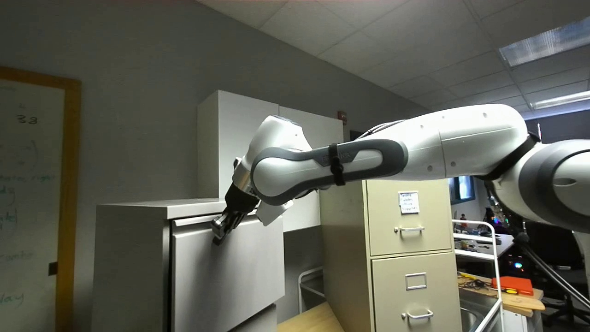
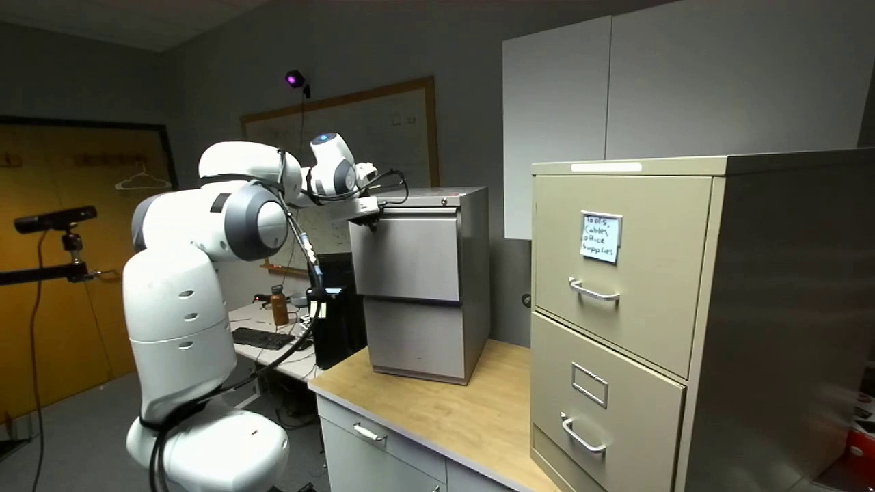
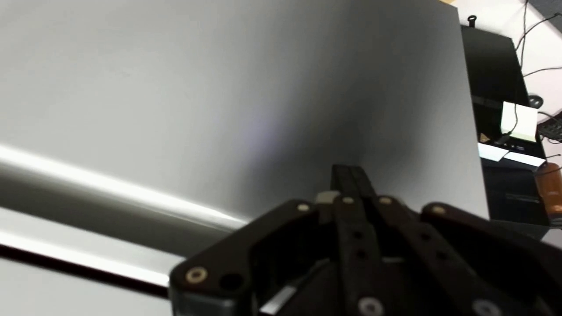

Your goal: Close the upper drawer

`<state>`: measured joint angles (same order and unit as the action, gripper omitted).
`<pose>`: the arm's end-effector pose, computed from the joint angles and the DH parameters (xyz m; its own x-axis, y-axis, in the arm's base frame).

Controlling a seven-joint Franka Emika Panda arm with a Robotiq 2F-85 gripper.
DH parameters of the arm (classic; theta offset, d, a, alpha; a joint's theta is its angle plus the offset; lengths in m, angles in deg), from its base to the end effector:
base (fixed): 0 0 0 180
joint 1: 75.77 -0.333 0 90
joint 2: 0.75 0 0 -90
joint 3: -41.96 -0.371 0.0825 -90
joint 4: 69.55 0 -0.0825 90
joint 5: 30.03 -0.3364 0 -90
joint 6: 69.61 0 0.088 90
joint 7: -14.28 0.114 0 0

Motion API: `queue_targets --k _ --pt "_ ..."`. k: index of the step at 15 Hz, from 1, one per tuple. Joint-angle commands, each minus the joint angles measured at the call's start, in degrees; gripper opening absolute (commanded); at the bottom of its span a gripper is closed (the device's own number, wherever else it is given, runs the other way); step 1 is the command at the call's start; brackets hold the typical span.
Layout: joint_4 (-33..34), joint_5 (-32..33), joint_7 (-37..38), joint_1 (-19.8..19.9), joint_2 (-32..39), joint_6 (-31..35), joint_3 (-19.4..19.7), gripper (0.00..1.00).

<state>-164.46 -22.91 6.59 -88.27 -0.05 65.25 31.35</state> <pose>0.5256 0.2208 0.7198 0.6182 0.5009 0.6058 0.4878 -0.8488 0.2040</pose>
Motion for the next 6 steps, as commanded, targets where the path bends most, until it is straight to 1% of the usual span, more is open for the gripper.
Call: queue_targets --k 1,4,6 --pt "11.81 3.09 -0.59 -0.26 9.41 -2.59 -0.67 0.00" --pt "17.07 4.10 -0.59 -0.94 14.19 -3.86 -0.40 0.00" --pt "19.46 5.97 0.09 -1.58 15.21 -7.25 -0.13 0.00"
